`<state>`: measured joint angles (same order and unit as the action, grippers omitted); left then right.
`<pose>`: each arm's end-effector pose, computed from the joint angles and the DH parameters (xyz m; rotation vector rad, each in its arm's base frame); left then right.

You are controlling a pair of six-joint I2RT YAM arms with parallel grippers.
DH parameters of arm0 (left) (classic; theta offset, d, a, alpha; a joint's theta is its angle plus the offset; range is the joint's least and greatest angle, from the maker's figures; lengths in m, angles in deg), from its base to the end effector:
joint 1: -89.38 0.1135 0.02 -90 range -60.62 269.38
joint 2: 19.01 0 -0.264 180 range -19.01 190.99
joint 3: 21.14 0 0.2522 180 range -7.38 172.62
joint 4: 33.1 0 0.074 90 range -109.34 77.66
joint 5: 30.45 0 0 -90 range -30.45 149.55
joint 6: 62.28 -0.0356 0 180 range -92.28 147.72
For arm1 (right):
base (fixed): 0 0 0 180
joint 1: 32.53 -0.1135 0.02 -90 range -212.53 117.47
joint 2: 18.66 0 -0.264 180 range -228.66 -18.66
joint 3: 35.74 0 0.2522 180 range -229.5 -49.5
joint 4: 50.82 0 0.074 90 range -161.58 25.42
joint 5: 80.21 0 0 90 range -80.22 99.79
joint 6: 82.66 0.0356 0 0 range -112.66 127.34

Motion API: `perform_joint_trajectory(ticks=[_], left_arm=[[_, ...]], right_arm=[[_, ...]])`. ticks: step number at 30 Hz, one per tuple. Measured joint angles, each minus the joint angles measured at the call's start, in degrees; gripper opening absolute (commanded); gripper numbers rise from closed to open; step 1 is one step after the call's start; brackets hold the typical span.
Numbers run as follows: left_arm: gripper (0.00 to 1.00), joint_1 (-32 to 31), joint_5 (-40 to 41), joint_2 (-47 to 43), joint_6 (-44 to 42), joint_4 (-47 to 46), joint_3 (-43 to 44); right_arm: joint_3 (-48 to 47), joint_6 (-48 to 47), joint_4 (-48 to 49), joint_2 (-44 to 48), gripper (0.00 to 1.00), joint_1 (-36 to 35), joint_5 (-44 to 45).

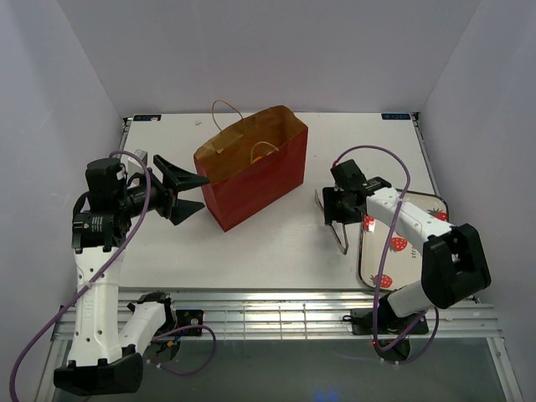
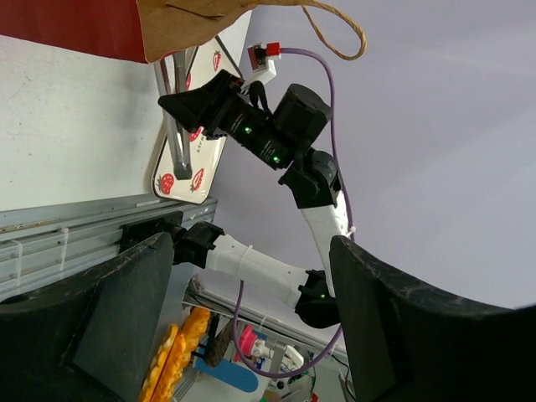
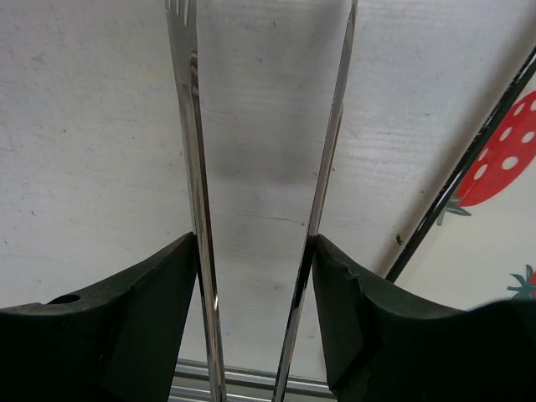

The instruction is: Place the fake bread into the paper bag

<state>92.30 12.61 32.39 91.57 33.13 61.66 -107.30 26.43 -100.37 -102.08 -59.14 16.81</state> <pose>0.1524 -0.0183 0.3951 -0.8258 2.1965 -1.4626 0.2602 0.1255 0.2279 -0.1316 2.6303 0.1117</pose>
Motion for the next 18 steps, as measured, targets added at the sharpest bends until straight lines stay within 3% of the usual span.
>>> perform_joint_trajectory(ticks=[18], left_arm=[[0.85, 0.0, 0.0, 1.4, 0.0, 0.0, 0.4]], right_arm=[[4.3, 0.1, 3.0, -4.9, 0.67, 0.0, -7.0]])
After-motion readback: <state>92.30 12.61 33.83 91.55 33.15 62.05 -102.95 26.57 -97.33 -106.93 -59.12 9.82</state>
